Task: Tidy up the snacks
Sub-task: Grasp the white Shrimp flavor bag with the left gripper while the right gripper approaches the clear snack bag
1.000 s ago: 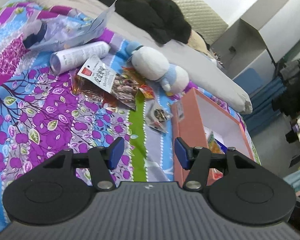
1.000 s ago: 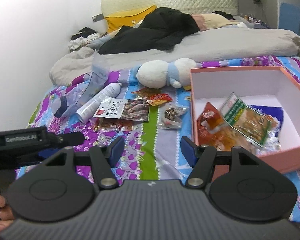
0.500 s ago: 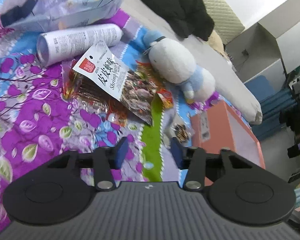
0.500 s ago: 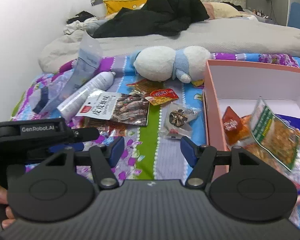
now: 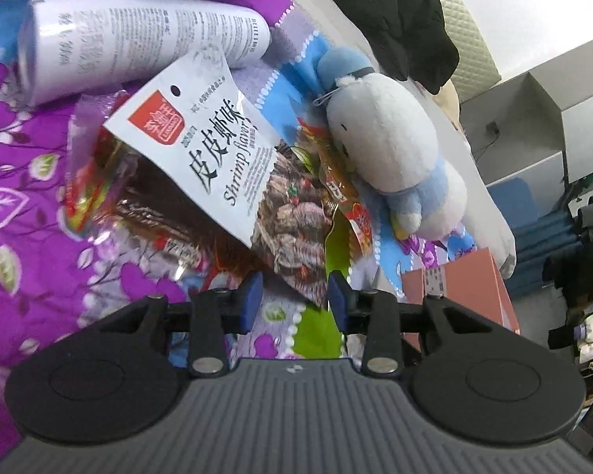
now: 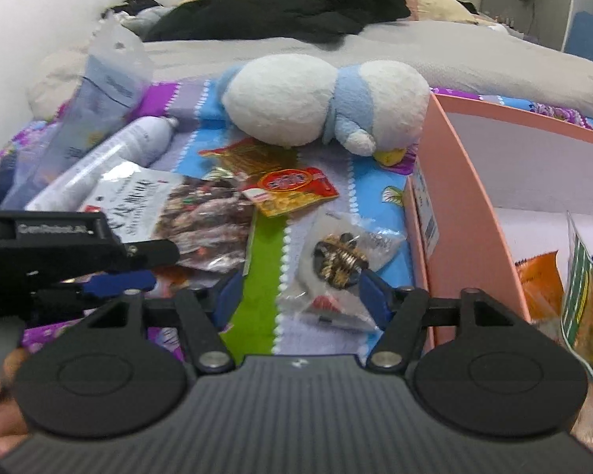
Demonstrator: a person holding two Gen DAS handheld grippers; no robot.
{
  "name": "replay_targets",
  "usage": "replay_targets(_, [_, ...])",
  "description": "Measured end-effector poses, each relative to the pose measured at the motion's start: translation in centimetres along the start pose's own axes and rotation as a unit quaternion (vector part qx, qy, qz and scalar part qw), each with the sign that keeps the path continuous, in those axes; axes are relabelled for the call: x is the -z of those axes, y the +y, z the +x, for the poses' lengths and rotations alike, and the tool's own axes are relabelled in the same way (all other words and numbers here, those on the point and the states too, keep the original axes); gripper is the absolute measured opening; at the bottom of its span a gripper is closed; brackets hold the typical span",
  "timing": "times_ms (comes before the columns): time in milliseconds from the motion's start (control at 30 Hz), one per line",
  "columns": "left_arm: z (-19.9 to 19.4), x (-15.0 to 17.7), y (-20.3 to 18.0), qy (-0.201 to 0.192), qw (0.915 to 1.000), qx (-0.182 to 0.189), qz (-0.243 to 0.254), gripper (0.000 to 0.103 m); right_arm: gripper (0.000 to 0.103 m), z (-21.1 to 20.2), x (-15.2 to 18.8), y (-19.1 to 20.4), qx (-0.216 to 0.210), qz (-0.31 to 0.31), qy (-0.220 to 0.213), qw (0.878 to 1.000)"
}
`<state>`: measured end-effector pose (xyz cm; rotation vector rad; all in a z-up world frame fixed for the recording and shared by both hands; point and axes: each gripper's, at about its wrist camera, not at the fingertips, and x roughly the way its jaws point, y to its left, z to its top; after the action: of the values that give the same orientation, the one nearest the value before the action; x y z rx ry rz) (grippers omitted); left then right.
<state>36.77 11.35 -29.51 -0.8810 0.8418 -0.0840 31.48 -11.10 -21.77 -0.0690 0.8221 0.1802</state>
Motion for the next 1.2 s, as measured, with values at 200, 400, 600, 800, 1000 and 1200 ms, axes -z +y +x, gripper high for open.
replay_targets(200, [1.6, -0.3, -0.1, -0.007, 0.9999, 0.005, -0.007, 0.038, 0.074, 2.3, 0.1, 0.8, 0.030, -0.035, 0.012, 0.999])
replay_targets(400, [2.6, -0.4, 0.7, -0.005, 0.9991, 0.003, -0.041, 0.019, 0.074, 3.8, 0.8, 1.6, 0.062, -0.061, 0.019, 0.996])
replay_targets(600, [1.7, -0.2, 1.0, -0.017, 0.9983, 0.025, -0.049, 0.006, 0.063, 4.1, 1.3, 1.9, 0.075, -0.085, 0.018, 0.993])
replay_targets(800, [-0.3, 0.2, -0.4, -0.017, 0.9984, 0.043, -0.032, 0.005, 0.050, 3.0, 1.0, 1.2, 0.060, -0.067, 0.028, 0.996])
replay_targets(1000, [-3.2, 1.3, -1.2, -0.012, 0.9988, 0.040, -0.024, 0.003, 0.045, 0.7, 2.2, 1.1, 0.039, -0.067, 0.046, 0.996])
replay_targets(1200, [-7.0, 3.4, -1.2, -0.002, 0.9986, 0.041, -0.034, 0.003, 0.045, -2.6, 4.6, 1.6, 0.014, -0.075, 0.067, 0.995])
